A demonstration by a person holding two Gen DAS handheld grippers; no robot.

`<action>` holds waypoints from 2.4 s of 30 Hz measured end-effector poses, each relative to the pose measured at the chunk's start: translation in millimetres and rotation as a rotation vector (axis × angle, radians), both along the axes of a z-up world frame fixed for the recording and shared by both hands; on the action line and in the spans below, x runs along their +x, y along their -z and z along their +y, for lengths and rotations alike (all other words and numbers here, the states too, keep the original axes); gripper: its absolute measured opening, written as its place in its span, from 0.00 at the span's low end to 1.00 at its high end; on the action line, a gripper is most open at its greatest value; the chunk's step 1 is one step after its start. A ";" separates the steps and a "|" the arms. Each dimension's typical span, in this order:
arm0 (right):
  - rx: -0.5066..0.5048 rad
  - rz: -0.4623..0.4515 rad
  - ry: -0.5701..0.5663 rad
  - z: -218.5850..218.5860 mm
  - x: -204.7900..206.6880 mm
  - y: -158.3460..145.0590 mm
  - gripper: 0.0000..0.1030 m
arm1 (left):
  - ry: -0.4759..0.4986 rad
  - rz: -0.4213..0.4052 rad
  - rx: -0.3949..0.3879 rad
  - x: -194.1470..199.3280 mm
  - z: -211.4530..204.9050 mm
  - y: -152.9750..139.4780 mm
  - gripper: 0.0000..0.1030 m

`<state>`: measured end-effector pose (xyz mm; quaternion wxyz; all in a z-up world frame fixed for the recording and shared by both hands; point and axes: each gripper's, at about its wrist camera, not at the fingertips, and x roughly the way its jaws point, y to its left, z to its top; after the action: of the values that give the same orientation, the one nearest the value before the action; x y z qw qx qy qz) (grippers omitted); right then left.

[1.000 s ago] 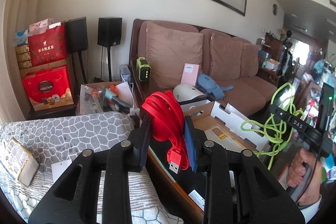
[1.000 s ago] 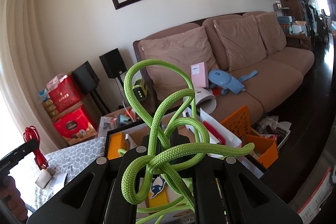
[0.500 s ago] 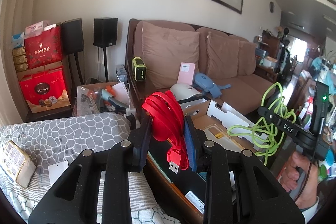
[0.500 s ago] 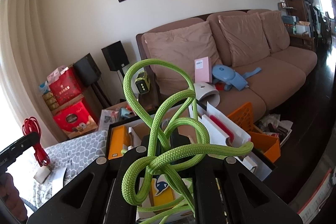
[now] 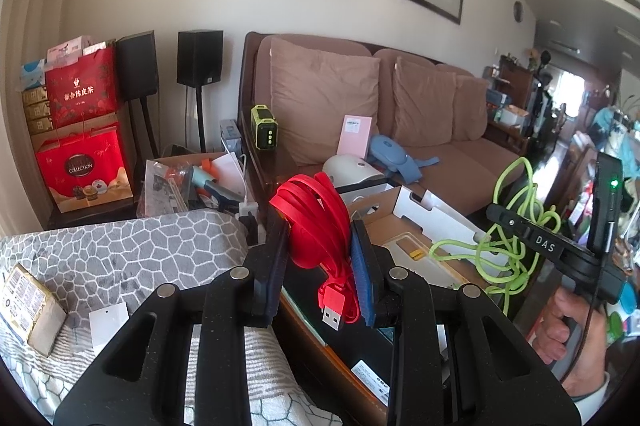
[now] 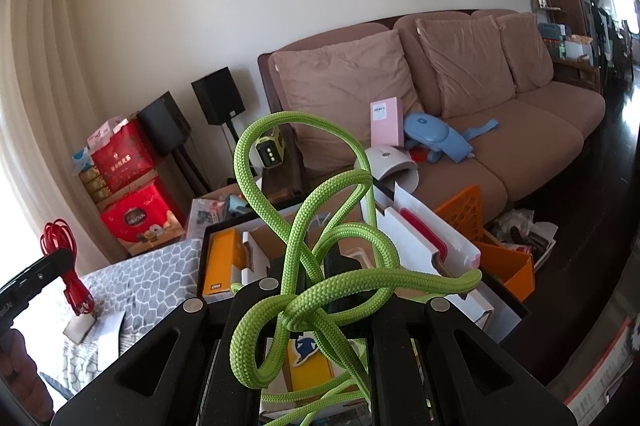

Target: Organize objects

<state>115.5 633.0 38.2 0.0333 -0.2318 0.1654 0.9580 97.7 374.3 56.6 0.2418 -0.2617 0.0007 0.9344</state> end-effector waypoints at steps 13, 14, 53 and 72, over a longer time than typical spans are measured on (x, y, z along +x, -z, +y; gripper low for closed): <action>-0.090 0.187 0.059 15.1 25.2 -13.6 0.06 | 0.003 -0.009 0.013 0.1 0.7 6.4 0.27; -0.090 0.202 0.062 15.3 27.3 -14.9 0.06 | 0.004 -0.009 0.014 -0.6 0.2 6.7 0.27; 0.080 0.057 0.050 17.0 -19.9 -53.8 0.06 | 0.101 0.080 0.001 -49.0 48.8 -36.7 0.27; 0.053 0.008 0.041 37.2 -25.6 -35.0 0.06 | 0.258 0.039 -0.002 -58.4 88.3 -30.1 0.27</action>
<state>89.9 670.2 73.1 0.0584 -0.2234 0.1450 0.9621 39.3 462.6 86.7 0.3598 -0.2414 0.0400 0.9004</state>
